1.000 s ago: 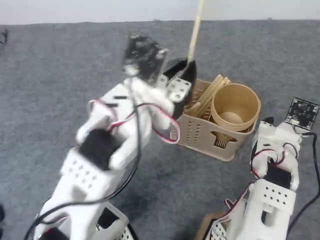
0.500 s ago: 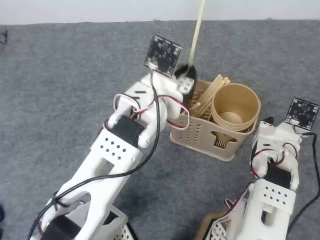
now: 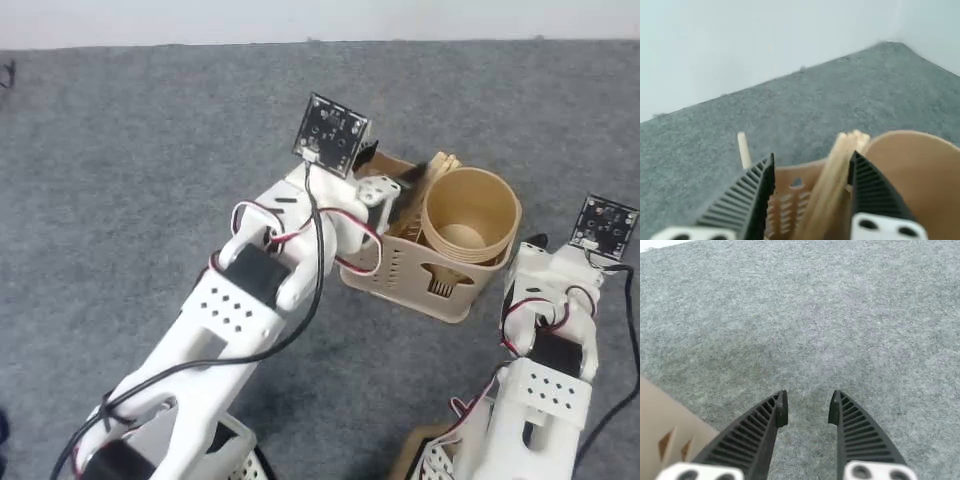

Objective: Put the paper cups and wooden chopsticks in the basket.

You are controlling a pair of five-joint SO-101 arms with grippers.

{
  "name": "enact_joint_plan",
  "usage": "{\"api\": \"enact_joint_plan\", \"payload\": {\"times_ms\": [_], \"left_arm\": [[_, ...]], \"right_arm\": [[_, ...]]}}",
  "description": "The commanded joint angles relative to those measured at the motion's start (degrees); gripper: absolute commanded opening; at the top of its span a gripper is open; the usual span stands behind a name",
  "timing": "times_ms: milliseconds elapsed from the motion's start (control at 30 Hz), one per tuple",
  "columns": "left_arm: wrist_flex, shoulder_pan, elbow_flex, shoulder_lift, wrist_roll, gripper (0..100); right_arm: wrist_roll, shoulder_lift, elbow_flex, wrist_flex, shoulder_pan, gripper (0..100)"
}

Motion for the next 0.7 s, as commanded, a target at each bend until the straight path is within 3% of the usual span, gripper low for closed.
{"api": "enact_joint_plan", "payload": {"times_ms": [0, 100, 200, 400, 500, 667], "left_arm": [[0.35, 0.79, 0.40, -5.10, 0.53, 24], [1.14, 0.26, 0.84, -7.65, -0.09, 24], [6.77, -4.75, -0.13, -10.02, -4.92, 24], [19.08, -25.41, -0.31, -13.45, -10.20, 24], [19.25, -24.70, -0.57, -13.36, -11.34, 24], [18.55, -12.22, -0.57, -13.27, -11.43, 24]], "right_arm": [[0.88, -0.92, -0.18, -1.01, -0.75, 14.9], [0.88, -0.92, -0.18, -1.01, -0.75, 14.9], [0.88, -0.92, -0.18, -1.01, -0.75, 14.9], [0.88, -1.01, -0.18, -1.01, -0.84, 14.9], [0.88, -1.01, -0.18, -1.45, -0.84, 14.9], [0.88, -0.57, -0.09, -1.45, -0.40, 14.9]]}}
